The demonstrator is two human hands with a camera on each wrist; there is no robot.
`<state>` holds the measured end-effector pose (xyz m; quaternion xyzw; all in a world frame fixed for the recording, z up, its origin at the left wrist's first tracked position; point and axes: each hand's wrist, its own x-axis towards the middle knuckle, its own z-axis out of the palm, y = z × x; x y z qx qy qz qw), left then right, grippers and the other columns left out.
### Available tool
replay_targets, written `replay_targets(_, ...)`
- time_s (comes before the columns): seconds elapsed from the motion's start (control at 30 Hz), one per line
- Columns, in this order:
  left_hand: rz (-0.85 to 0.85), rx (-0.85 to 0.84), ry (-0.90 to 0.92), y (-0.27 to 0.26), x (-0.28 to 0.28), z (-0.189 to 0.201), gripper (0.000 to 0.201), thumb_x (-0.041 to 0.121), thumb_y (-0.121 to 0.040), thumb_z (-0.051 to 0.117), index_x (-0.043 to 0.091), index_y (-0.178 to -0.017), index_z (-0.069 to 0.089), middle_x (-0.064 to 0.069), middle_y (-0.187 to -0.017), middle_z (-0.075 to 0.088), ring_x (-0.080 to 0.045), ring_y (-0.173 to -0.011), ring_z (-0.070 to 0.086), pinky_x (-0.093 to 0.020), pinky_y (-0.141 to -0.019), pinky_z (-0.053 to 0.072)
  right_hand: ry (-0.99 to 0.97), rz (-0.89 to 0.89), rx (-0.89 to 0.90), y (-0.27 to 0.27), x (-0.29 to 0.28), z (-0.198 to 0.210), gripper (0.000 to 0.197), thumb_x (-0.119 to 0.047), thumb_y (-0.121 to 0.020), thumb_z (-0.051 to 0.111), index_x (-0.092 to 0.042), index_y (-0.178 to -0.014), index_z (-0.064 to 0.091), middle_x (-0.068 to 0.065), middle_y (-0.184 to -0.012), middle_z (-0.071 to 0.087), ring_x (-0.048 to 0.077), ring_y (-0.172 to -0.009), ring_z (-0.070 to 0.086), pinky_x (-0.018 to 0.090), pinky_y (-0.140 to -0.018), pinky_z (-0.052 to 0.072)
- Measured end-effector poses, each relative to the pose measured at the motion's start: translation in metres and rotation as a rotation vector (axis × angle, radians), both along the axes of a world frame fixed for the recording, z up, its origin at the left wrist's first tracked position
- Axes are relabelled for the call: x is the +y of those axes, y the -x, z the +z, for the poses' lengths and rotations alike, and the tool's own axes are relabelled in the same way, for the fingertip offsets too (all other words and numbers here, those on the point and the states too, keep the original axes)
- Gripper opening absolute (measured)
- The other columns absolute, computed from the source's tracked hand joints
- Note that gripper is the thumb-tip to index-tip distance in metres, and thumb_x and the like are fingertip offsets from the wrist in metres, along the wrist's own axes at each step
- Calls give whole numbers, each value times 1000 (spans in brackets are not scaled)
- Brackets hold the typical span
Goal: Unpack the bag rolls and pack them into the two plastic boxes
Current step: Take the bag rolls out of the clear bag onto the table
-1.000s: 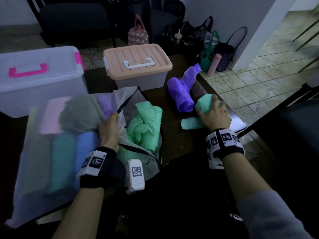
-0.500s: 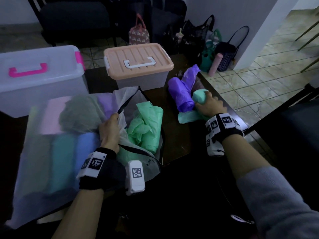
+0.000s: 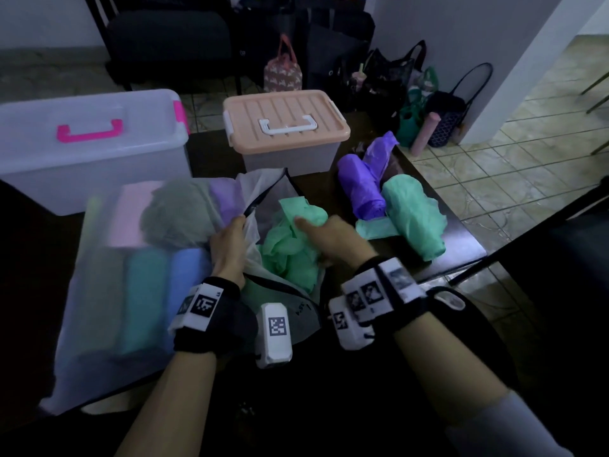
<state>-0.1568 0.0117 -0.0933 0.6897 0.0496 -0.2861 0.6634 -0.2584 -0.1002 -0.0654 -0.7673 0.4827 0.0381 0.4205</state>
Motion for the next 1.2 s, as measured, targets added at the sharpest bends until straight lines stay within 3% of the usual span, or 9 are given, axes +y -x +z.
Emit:
replay_targets(0.07, -3, 4, 3, 1, 0, 0, 26, 26, -88, 51, 12, -67, 55, -13, -82, 56, -22, -78, 53, -35, -69, 43, -49, -59, 18, -9, 13, -8, 90, -63, -83, 53, 3, -137, 26, 20, -140, 39, 33, -126, 44, 36, -100, 38)
replay_targets(0.13, 3, -6, 3, 1, -1, 1, 26, 24, -89, 51, 12, -66, 53, -12, -80, 55, -22, -77, 52, -34, -68, 42, -48, -77, 25, -16, 19, -15, 93, -55, -81, 62, 2, -139, 19, 20, -141, 33, 33, -128, 41, 36, -100, 37)
replay_targets(0.23, 7, -17, -12, 1, 0, 1, 25, 25, -88, 52, 13, -66, 51, -13, -82, 53, -21, -76, 49, -35, -66, 40, -14, -59, 15, -20, 19, -21, 82, -38, -81, 69, 2, -136, 23, 20, -139, 35, 34, -126, 43, 37, -100, 40)
replay_targets(0.37, 16, -29, -13, 0, 1, 1, 21, 27, -85, 54, 12, -69, 54, -12, -81, 55, -21, -76, 50, -37, -66, 41, 17, -71, -136, -13, 10, -10, 70, -33, -85, 63, 5, -134, 30, 21, -136, 41, 33, -121, 46, 32, -95, 39)
replay_targets(0.53, 1, -23, 24, 2, 1, 1, 21, 22, -88, 52, 13, -70, 55, -10, -80, 56, -20, -76, 52, -35, -67, 42, 277, -126, -284, 13, -15, 19, 68, -27, -81, 67, 1, -134, 35, 22, -131, 46, 36, -121, 45, 38, -102, 37)
replay_targets(0.77, 18, -65, -16, 2, 1, 0, 28, 24, -89, 52, 12, -64, 51, -10, -80, 50, -19, -77, 47, -35, -68, 39, 511, -106, 112, 72, -23, 13, 85, -33, -83, 63, -13, -148, 12, 21, -132, 35, 40, -123, 36, 48, -99, 34)
replay_targets(0.93, 26, -58, -13, 2, 1, 1, 29, 23, -88, 52, 12, -62, 48, -6, -71, 47, -19, -75, 44, -34, -65, 37, 593, -124, 214, 78, -19, -19, 75, -21, -89, 55, -25, -149, 10, 20, -123, 40, 38, -116, 40, 46, -89, 40)
replay_targets(1.03, 13, -61, -18, 3, 0, 2, 29, 22, -89, 50, 12, -63, 47, -1, -66, 44, -19, -75, 43, -33, -66, 37, 625, -102, 250, 73, -24, -31, 67, -10, -92, 45, -22, -149, 12, 20, -126, 39, 38, -115, 39, 46, -88, 41)
replay_targets(1.2, -1, -58, -30, 2, 0, 0, 28, 24, -89, 50, 13, -63, 48, -6, -74, 47, -20, -77, 44, -35, -68, 37, 747, -76, 286, 65, -30, -39, 56, -5, -95, 33, -11, -148, 16, 21, -135, 33, 38, -119, 36, 45, -91, 39)
